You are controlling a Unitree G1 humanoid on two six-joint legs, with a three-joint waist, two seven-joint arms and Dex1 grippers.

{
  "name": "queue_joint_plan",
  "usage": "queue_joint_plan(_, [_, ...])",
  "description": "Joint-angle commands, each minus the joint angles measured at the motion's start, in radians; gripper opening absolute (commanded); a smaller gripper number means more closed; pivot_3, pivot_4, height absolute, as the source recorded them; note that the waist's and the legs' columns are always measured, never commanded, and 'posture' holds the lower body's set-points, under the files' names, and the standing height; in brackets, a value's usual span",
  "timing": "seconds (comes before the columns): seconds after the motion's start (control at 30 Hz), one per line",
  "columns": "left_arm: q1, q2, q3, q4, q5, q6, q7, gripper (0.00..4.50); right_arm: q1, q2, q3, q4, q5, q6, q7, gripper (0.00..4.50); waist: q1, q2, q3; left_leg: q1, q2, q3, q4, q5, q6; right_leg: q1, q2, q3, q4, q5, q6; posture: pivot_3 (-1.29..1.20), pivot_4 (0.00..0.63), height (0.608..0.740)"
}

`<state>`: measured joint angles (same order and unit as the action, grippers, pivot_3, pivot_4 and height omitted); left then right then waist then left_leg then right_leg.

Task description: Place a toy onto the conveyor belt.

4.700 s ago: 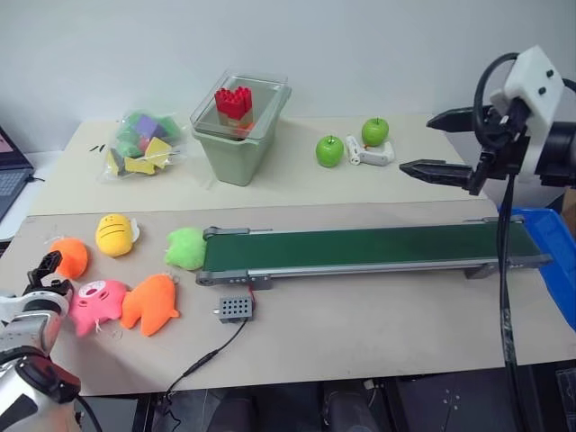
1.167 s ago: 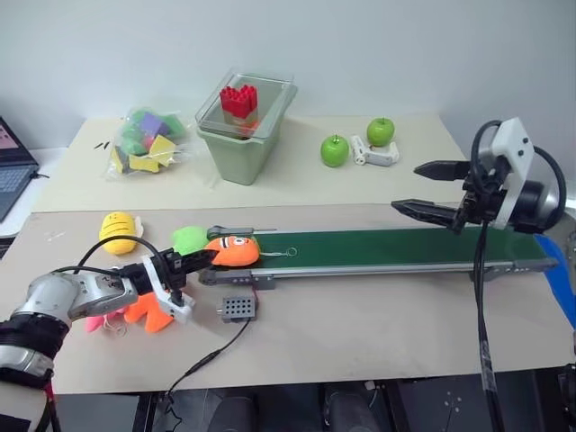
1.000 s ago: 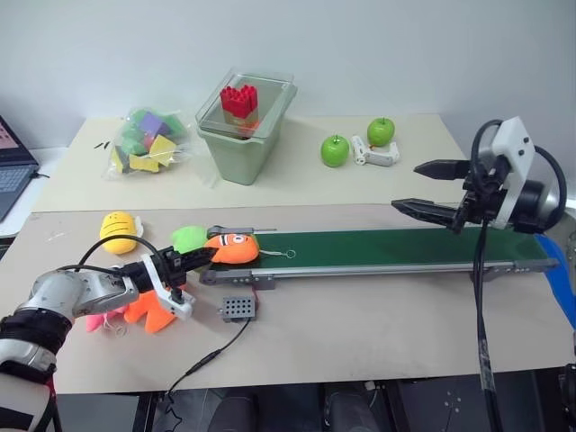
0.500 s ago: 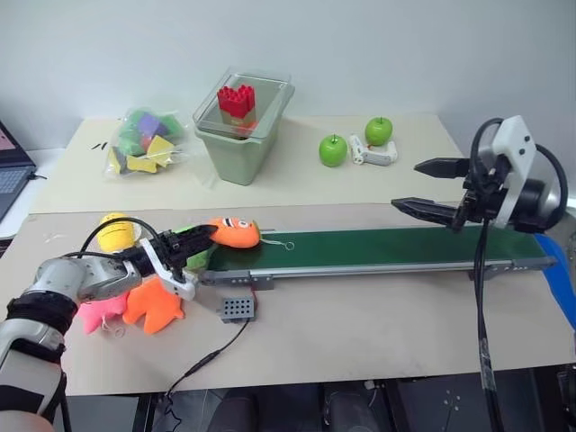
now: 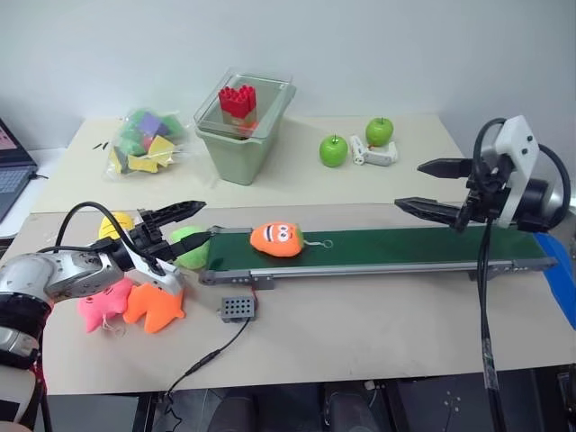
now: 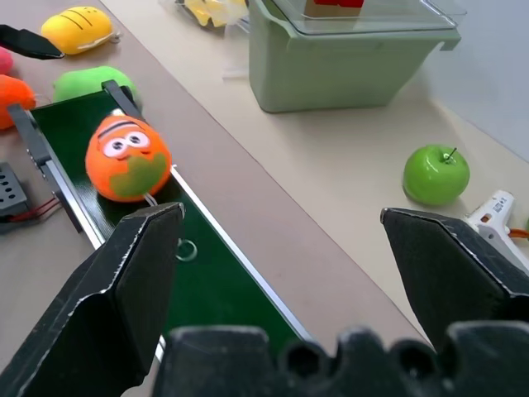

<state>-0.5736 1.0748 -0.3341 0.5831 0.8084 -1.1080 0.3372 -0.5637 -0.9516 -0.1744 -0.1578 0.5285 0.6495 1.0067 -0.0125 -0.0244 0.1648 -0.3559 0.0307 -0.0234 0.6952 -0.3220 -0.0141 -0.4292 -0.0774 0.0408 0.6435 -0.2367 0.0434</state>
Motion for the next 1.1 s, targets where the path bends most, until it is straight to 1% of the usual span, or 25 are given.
queue_joint_plan(0.03, [0.040, 0.017, -0.021, 0.003, -0.445, 0.111, -0.434, 4.46, -0.015, -0.031, -0.020, 0.000, -0.005, -0.034, 0.030, 4.50, 0.000, 0.000, 0.000, 0.000, 0.000, 0.000, 0.000, 0.000, 0.000, 0.000, 0.000, 0.000, 0.000, 0.000, 0.000, 0.00, 0.150, 0.740])
queue_joint_plan(0.1, [0.089, 0.001, -0.002, -0.082, -0.835, 0.353, -0.800, 4.46, -0.006, -0.046, -0.019, 0.013, -0.014, -0.043, 0.053, 4.50, -0.002, 0.003, -0.001, 0.000, 0.000, 0.000, 0.000, 0.000, 0.000, 0.000, 0.000, 0.000, 0.000, 0.000, 0.000, 0.00, 0.150, 0.740])
queue_joint_plan(0.13, [0.104, -0.003, 0.019, -0.129, -0.961, 0.450, -0.921, 4.46, -0.004, -0.050, -0.019, 0.017, -0.016, -0.047, 0.060, 4.50, -0.003, 0.003, 0.000, 0.000, 0.001, 0.001, 0.000, 0.000, 0.000, 0.000, 0.000, 0.000, 0.001, 0.000, 0.000, 0.00, 0.150, 0.740])
queue_joint_plan(0.17, [0.109, 0.001, 0.051, -0.202, -1.100, 0.596, -1.039, 4.46, -0.004, -0.053, -0.019, 0.024, -0.017, -0.049, 0.065, 4.50, -0.004, 0.003, 0.000, 0.000, 0.001, 0.001, 0.000, 0.000, 0.000, 0.000, 0.000, 0.000, 0.000, 0.000, 0.000, 0.00, 0.150, 0.740])
queue_joint_plan(0.2, [0.112, 0.002, 0.076, -0.254, -1.199, 0.705, -1.128, 4.46, -0.006, -0.054, -0.017, 0.031, -0.018, -0.051, 0.069, 4.50, -0.004, 0.003, 0.000, 0.000, 0.002, 0.001, 0.000, 0.000, 0.001, -0.001, 0.001, 0.000, 0.001, 0.000, 0.000, 0.00, 0.150, 0.740])
queue_joint_plan(0.23, [0.094, 0.023, 0.084, -0.325, -1.315, 0.952, -1.202, 4.46, -0.007, -0.056, -0.013, 0.037, -0.023, -0.055, 0.074, 4.50, -0.004, 0.003, 0.000, 0.000, 0.002, 0.000, 0.000, 0.000, 0.001, 0.000, 0.001, 0.000, 0.001, 0.000, 0.000, 0.00, 0.150, 0.740])
queue_joint_plan(0.27, [0.072, 0.064, 0.108, -0.414, -1.464, 1.167, -1.280, 4.46, -0.008, -0.054, -0.009, 0.038, -0.022, -0.054, 0.077, 4.50, -0.003, 0.003, 0.000, 0.000, 0.002, 0.000, 0.001, 0.000, 0.001, 0.000, 0.001, 0.000, 0.001, 0.000, 0.000, 0.00, 0.150, 0.740])
queue_joint_plan(0.3, [0.058, 0.101, 0.132, -0.483, -1.573, 1.324, -1.310, 4.46, -0.006, -0.050, -0.006, 0.031, -0.020, -0.051, 0.077, 4.50, -0.004, 0.003, 0.000, 0.000, 0.002, 0.000, 0.001, 0.000, 0.001, 0.000, 0.001, 0.000, 0.001, 0.000, 0.000, 0.00, 0.150, 0.740])
queue_joint_plan(0.33, [0.049, 0.124, 0.169, -0.538, -1.641, 1.408, -1.350, 4.46, -0.002, -0.047, -0.004, 0.023, -0.016, -0.046, 0.076, 4.50, -0.008, 0.000, 0.002, 0.001, 0.001, 0.000, 0.002, -0.001, 0.001, 0.001, 0.001, 0.000, 0.001, 0.000, 0.000, 0.00, 0.150, 0.740])
queue_joint_plan(0.37, [0.034, 0.133, 0.209, -0.571, -1.683, 1.463, -1.368, 4.46, 0.006, -0.045, -0.004, 0.010, -0.012, -0.041, 0.076, 4.50, -0.012, -0.001, 0.002, 0.000, 0.002, -0.002, 0.003, -0.001, 0.001, 0.001, 0.002, 0.000, 0.001, 0.000, 0.000, 0.00, 0.150, 0.740])
queue_joint_plan(0.47, [-0.017, 0.130, 0.289, -0.618, -1.719, 1.593, -1.366, 4.46, 0.037, -0.052, -0.013, -0.027, 0.002, -0.033, 0.085, 4.50, -0.014, 0.000, 0.002, 0.001, 0.002, -0.001, 0.003, -0.001, 0.003, 0.002, 0.002, 0.000, 0.000, 0.000, 0.000, 0.00, 0.150, 0.740])
queue_joint_plan(0.57, [-0.029, 0.105, 0.331, -0.648, -1.670, 1.637, -1.335, 4.46, 0.078, -0.068, -0.023, -0.067, -0.001, -0.042, 0.094, 4.50, -0.017, 0.003, 0.001, 0.003, 0.001, -0.001, 0.002, -0.001, 0.003, 0.003, 0.002, 0.001, 0.000, 0.000, 0.000, 0.00, 0.150, 0.740])
queue_joint_plan(0.7, [0.020, 0.066, 0.365, -0.714, -1.597, 1.655, -1.279, 4.46, 0.113, -0.062, -0.062, -0.109, 0.019, -0.015, 0.053, 4.50, -0.021, 0.003, 0.001, 0.003, 0.001, -0.001, 0.003, -0.001, 0.002, 0.004, 0.002, 0.001, 0.001, -0.001, 0.000, 0.00, 0.150, 0.740])
queue_joint_plan(0.83, [0.037, -0.019, 0.371, -0.787, -1.560, 1.689, -1.200, 4.46, 0.135, -0.038, -0.081, -0.135, 0.036, 0.005, 0.007, 4.50, -0.016, 0.003, 0.001, 0.003, 0.001, -0.002, 0.003, -0.001, 0.002, 0.004, 0.002, 0.001, 0.001, -0.001, 0.000, 0.00, 0.150, 0.740])
queue_joint_plan(0.93, [0.024, -0.061, 0.386, -0.803, -1.543, 1.724, -1.172, 4.46, 0.133, -0.019, -0.087, -0.142, 0.040, 0.013, -0.024, 4.50, -0.011, 0.003, 0.001, 0.002, 0.001, -0.002, 0.004, -0.001, 0.002, 0.004, 0.002, 0.001, 0.001, 0.000, 0.000, 0.00, 0.150, 0.740])
queue_joint_plan(1.1, [0.014, -0.096, 0.413, -0.800, -1.505, 1.737, -1.143, 4.46, 0.133, -0.019, -0.085, -0.143, 0.048, 0.015, -0.045, 4.50, -0.009, 0.003, 0.001, 0.003, 0.001, -0.002, 0.003, -0.001, 0.002, 0.004, 0.002, 0.001, 0.001, 0.000, 0.000, 0.00, 0.150, 0.740])
